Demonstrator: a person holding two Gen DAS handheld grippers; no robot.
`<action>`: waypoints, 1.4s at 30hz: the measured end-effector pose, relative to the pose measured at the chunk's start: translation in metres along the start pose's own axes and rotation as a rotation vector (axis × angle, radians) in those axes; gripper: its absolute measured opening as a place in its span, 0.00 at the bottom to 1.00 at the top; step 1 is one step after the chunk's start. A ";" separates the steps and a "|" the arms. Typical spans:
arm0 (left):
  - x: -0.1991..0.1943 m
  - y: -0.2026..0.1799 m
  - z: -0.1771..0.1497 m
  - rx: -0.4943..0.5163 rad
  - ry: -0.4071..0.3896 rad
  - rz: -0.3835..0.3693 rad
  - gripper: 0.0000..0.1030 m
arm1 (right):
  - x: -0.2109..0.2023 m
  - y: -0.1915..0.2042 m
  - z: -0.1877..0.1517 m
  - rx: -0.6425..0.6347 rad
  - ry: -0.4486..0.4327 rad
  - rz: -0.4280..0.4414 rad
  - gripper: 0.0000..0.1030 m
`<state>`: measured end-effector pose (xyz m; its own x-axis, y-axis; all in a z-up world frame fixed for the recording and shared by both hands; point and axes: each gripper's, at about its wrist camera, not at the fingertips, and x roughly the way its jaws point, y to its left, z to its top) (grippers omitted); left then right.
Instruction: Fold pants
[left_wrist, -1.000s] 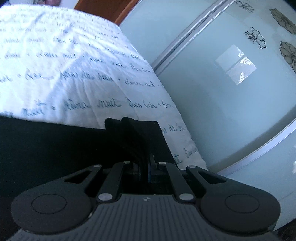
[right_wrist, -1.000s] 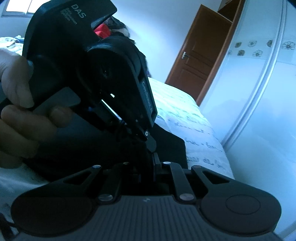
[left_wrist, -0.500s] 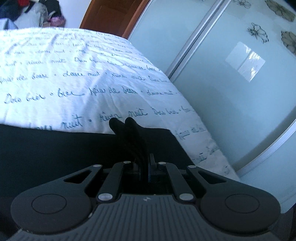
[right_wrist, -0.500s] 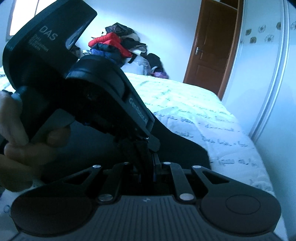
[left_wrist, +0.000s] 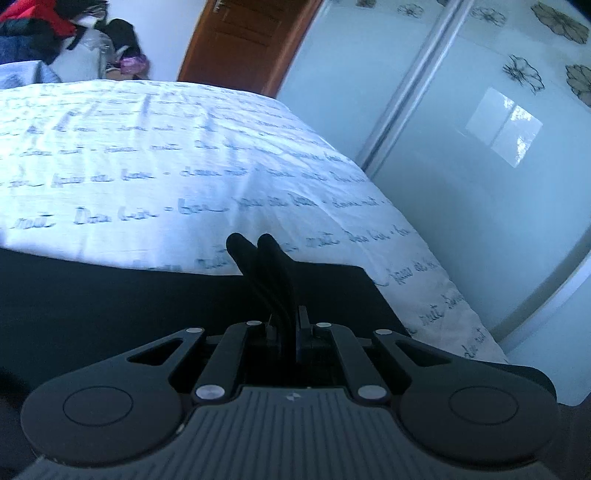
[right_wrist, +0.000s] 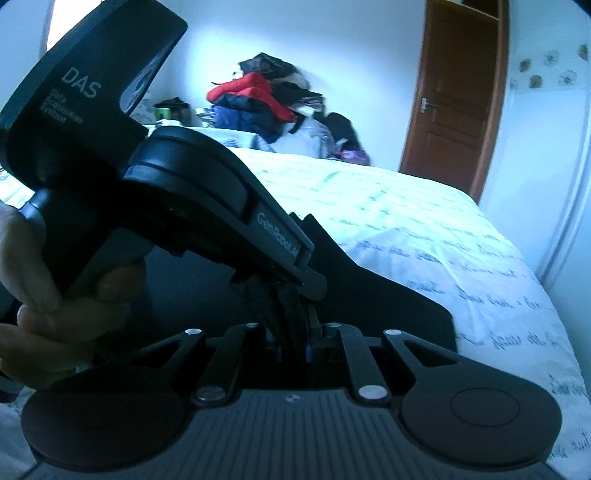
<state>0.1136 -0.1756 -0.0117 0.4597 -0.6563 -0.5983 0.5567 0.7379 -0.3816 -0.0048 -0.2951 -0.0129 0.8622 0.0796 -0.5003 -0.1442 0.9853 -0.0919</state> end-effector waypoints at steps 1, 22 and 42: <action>-0.003 0.005 0.000 -0.010 -0.003 0.008 0.10 | 0.002 0.003 0.002 -0.008 -0.002 0.013 0.11; -0.047 0.084 -0.005 -0.121 -0.029 0.143 0.10 | 0.018 0.019 0.013 -0.076 0.005 0.199 0.11; -0.061 0.109 -0.011 -0.134 -0.050 0.200 0.10 | 0.024 0.014 0.015 -0.113 0.012 0.259 0.11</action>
<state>0.1388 -0.0530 -0.0242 0.5869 -0.4996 -0.6372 0.3564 0.8660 -0.3508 0.0209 -0.2777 -0.0134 0.7839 0.3236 -0.5299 -0.4123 0.9094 -0.0546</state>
